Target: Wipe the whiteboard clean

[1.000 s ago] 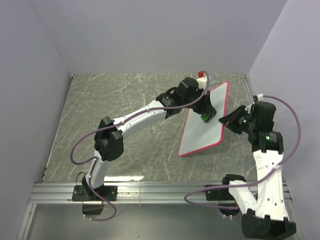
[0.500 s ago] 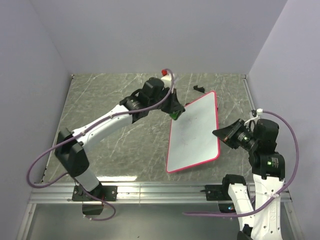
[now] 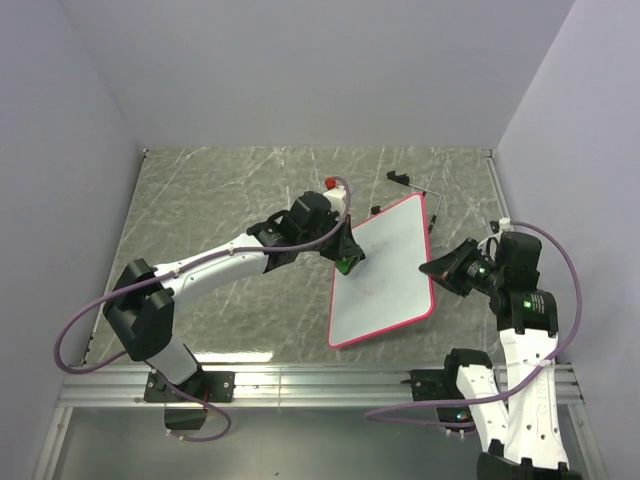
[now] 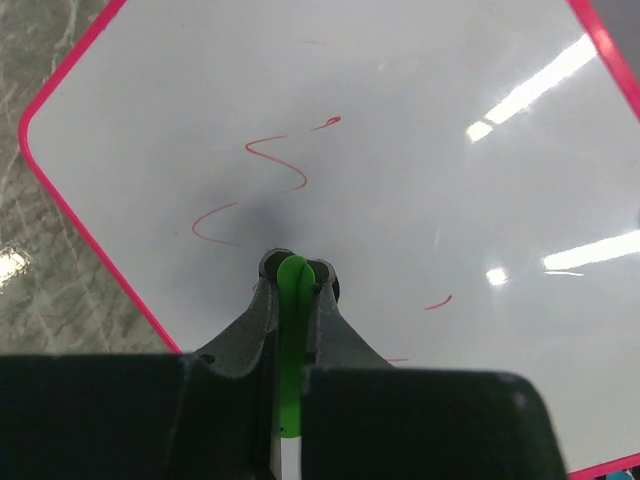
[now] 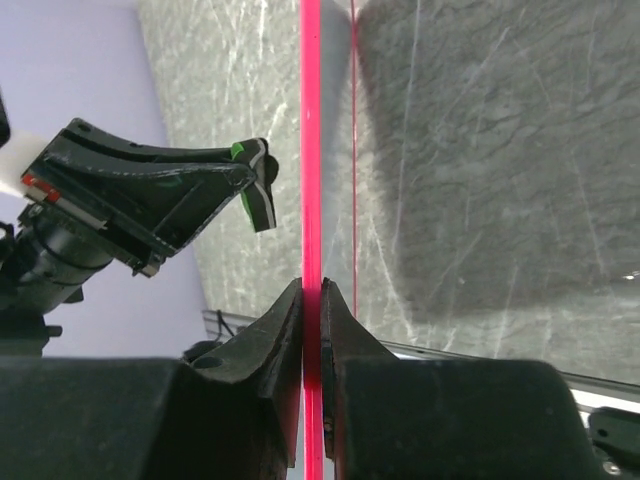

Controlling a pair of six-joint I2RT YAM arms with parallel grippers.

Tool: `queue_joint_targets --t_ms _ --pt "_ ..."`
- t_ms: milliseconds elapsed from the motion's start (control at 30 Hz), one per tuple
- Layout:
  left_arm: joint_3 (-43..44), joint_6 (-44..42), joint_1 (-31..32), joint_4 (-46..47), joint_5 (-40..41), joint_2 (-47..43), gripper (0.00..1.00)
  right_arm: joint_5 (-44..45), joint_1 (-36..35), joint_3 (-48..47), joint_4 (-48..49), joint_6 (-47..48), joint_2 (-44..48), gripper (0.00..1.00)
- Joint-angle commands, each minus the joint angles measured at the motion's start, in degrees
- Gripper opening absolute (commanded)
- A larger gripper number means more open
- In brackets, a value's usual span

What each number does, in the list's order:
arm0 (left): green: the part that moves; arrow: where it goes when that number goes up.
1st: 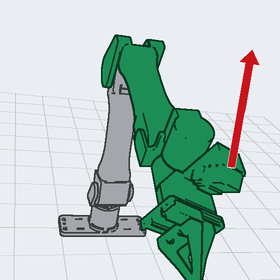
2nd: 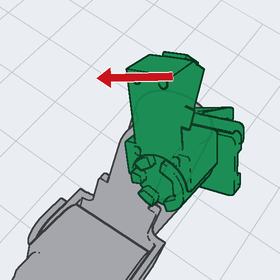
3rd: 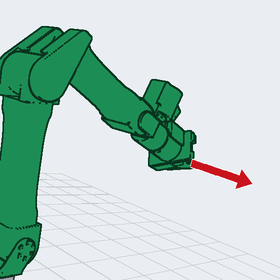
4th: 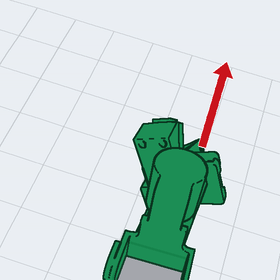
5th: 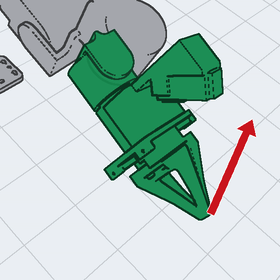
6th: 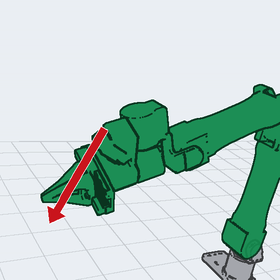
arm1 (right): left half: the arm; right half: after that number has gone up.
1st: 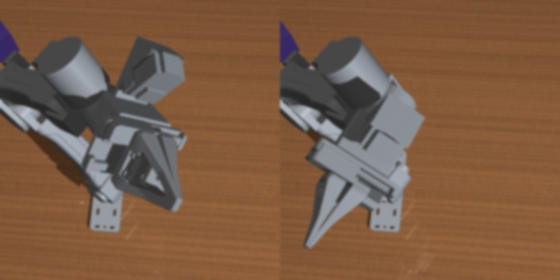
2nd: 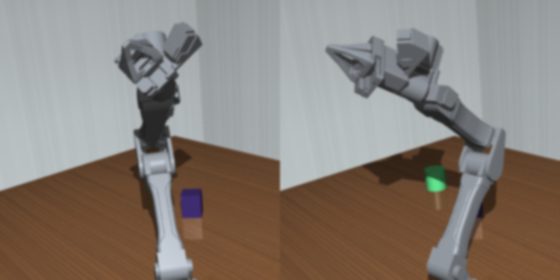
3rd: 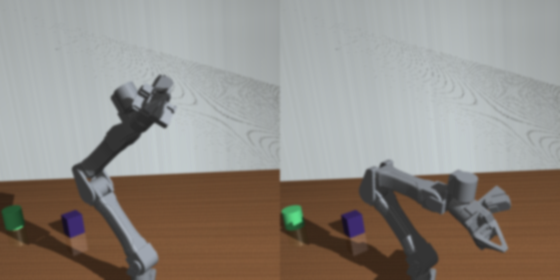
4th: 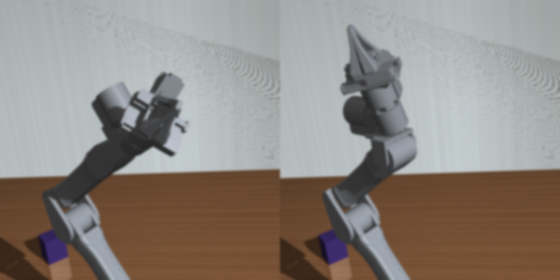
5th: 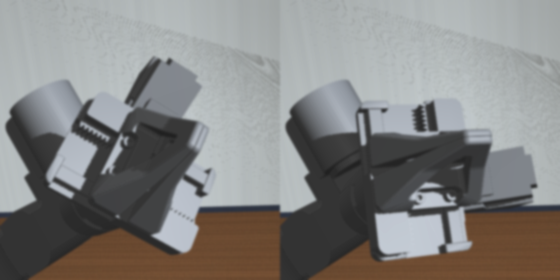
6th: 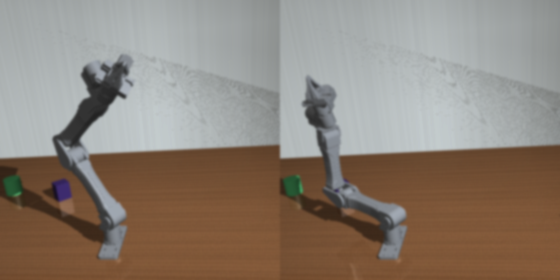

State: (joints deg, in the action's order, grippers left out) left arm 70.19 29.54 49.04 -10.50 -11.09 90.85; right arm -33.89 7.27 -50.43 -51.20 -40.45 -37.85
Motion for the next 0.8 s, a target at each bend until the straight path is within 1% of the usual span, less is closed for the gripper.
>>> queue_joint_targets --t_ms 0,167,233,367,500,633,667,733,767 --pt "-2.25 1.84 -0.08 6.8 -1.38 -0.59 0.0 -0.75 -0.24 -0.55 1.47 3.26 -0.21 0.0" --pt "-3.75 4.03 1.32 14.88 -6.3 2.65 0.0 1.81 -0.24 3.75 -0.48 3.45 0.14 0.0" --pt "-3.4 4.56 2.11 16.12 -6.57 4.42 0.0 2.07 -0.24 4.81 -1.61 3.7 -0.47 0.0" --pt "-3.05 5.27 4.13 22.44 -6.66 9.16 0.0 1.99 -0.32 5.96 -3.82 5.64 -2.93 0.0" --pt "-0.85 5.09 4.31 23.42 -4.21 15.48 0.0 1.72 -0.24 6.05 -4.87 6.61 -3.46 0.0" --pt "3.45 3.42 3.44 21.67 -0.51 22.34 0.0 0.41 -0.24 6.05 -6.1 7.57 -3.29 0.0" --pt "5.02 3.33 2.39 21.49 -0.51 24.96 0.0 -0.12 -0.24 6.14 -6.28 7.75 -3.29 0.0" --pt "6.53 3.51 0.81 21.14 -1.65 27.44 0.0 -1.35 -0.24 6.4 -6.46 8.62 -3.29 0.0" --pt "7.14 4.29 -1.38 21.49 -2.43 29.28 0.0 -2.57 -0.24 6.49 -6.54 8.8 -3.46 0.0"
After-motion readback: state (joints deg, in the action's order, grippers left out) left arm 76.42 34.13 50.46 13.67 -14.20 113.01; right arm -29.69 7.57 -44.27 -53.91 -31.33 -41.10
